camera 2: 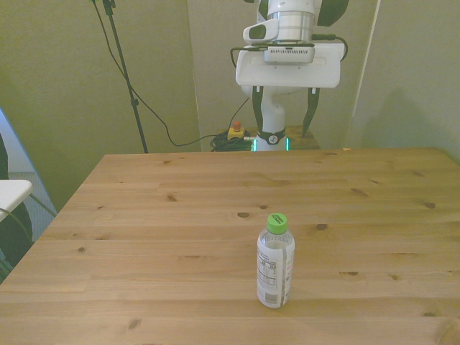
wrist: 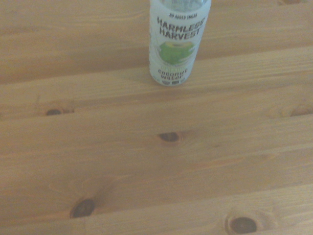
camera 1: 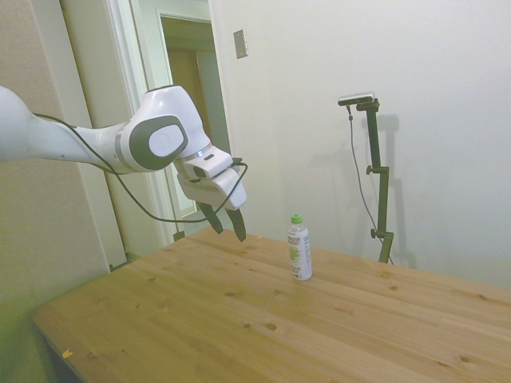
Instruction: Stand the water bottle
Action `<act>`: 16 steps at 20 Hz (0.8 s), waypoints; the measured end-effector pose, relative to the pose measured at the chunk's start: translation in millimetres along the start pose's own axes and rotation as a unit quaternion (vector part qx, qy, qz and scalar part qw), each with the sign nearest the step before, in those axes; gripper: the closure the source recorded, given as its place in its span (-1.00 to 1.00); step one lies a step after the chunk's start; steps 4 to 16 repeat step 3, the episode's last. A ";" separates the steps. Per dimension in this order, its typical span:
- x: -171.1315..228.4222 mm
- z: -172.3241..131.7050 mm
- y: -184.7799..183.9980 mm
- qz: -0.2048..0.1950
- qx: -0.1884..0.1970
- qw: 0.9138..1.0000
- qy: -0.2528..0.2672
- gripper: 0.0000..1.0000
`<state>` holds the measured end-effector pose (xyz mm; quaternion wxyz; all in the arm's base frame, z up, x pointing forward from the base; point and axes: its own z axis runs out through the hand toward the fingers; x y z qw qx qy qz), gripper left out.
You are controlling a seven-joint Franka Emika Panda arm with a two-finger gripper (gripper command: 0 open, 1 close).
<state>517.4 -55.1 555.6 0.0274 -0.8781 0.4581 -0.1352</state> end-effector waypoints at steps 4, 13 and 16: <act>0.8 1.8 4.4 -0.011 -0.011 1.000 -0.006 -1.00; 0.8 1.8 4.4 -0.011 -0.011 1.000 -0.006 -1.00; 0.8 1.8 4.4 -0.011 -0.011 1.000 -0.006 -1.00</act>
